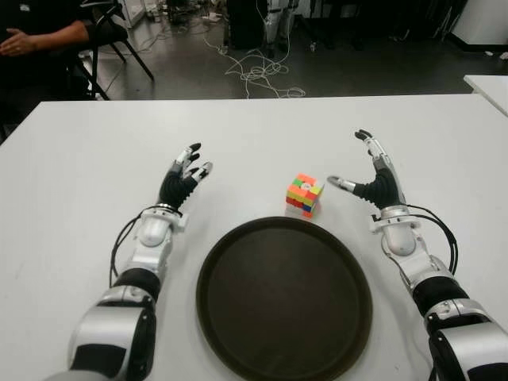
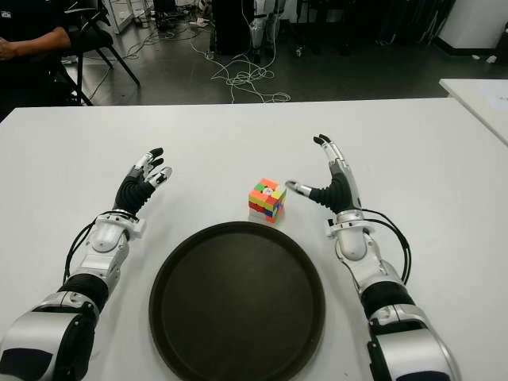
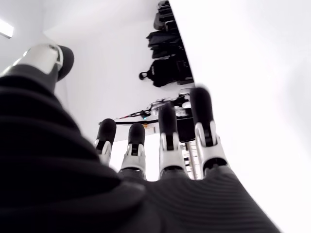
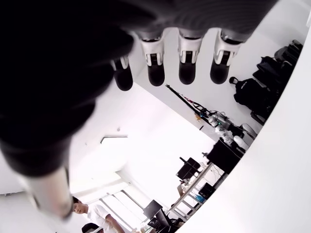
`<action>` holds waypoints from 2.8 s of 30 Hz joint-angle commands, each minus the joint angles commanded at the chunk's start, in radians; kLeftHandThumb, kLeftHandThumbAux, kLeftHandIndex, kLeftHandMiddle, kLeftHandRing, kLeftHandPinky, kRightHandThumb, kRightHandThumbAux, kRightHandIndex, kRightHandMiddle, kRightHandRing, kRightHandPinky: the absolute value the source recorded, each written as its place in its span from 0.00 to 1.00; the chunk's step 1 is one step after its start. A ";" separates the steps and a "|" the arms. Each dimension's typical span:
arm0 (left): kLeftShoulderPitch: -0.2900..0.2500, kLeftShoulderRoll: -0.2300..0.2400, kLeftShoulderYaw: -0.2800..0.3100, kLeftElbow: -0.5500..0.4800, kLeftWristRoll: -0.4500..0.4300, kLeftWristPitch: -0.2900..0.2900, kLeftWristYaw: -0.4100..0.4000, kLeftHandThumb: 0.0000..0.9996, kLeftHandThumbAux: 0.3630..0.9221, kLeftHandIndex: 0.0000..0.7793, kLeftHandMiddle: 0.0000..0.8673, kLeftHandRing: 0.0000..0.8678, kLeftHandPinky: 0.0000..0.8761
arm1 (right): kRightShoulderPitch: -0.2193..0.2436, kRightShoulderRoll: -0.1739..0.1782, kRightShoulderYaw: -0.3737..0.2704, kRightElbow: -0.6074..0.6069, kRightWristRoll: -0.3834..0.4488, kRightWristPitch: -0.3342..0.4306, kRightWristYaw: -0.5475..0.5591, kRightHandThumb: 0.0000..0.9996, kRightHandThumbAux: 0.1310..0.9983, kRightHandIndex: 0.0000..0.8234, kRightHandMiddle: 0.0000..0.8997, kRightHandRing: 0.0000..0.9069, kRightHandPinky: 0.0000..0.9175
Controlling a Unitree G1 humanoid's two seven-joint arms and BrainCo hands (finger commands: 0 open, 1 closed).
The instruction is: Pick up the Rubik's Cube and put it in the plate
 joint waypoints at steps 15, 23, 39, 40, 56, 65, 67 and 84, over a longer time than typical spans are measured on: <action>-0.002 -0.012 0.002 0.003 -0.005 -0.015 0.003 0.00 0.26 0.04 0.06 0.01 0.00 | -0.011 -0.035 0.033 -0.016 -0.057 -0.059 -0.073 0.00 0.74 0.00 0.00 0.00 0.05; -0.001 -0.017 -0.007 0.002 0.012 -0.042 0.032 0.00 0.29 0.06 0.09 0.03 0.00 | -0.033 -0.055 0.048 -0.014 -0.080 -0.092 -0.083 0.00 0.76 0.02 0.06 0.08 0.12; 0.000 -0.018 -0.023 0.005 0.016 -0.038 0.057 0.00 0.37 0.10 0.13 0.07 0.04 | -0.163 -0.081 0.068 -0.039 -0.091 -0.134 -0.048 0.00 0.78 0.10 0.15 0.14 0.12; 0.000 -0.018 -0.023 0.004 0.016 -0.038 0.056 0.00 0.37 0.10 0.13 0.07 0.04 | -0.171 -0.081 0.069 -0.043 -0.090 -0.135 -0.042 0.00 0.77 0.10 0.15 0.14 0.12; 0.005 -0.017 -0.028 -0.010 0.019 -0.042 0.031 0.00 0.47 0.14 0.16 0.10 0.06 | -0.135 -0.155 0.128 -0.405 -0.078 0.132 0.393 0.00 0.67 0.21 0.21 0.22 0.19; 0.006 -0.014 -0.028 -0.013 0.012 -0.031 0.007 0.00 0.48 0.14 0.16 0.11 0.07 | -0.093 -0.231 0.177 -0.612 -0.138 0.307 0.620 0.00 0.58 0.20 0.20 0.20 0.15; 0.007 -0.014 -0.027 -0.014 0.011 -0.030 0.004 0.00 0.49 0.14 0.17 0.11 0.08 | -0.090 -0.244 0.186 -0.639 -0.148 0.334 0.654 0.00 0.57 0.22 0.20 0.19 0.14; 0.010 -0.014 -0.025 -0.016 0.010 -0.044 -0.002 0.00 0.49 0.15 0.17 0.11 0.06 | -0.077 -0.306 0.215 -0.771 -0.158 0.436 0.861 0.00 0.68 0.32 0.27 0.24 0.16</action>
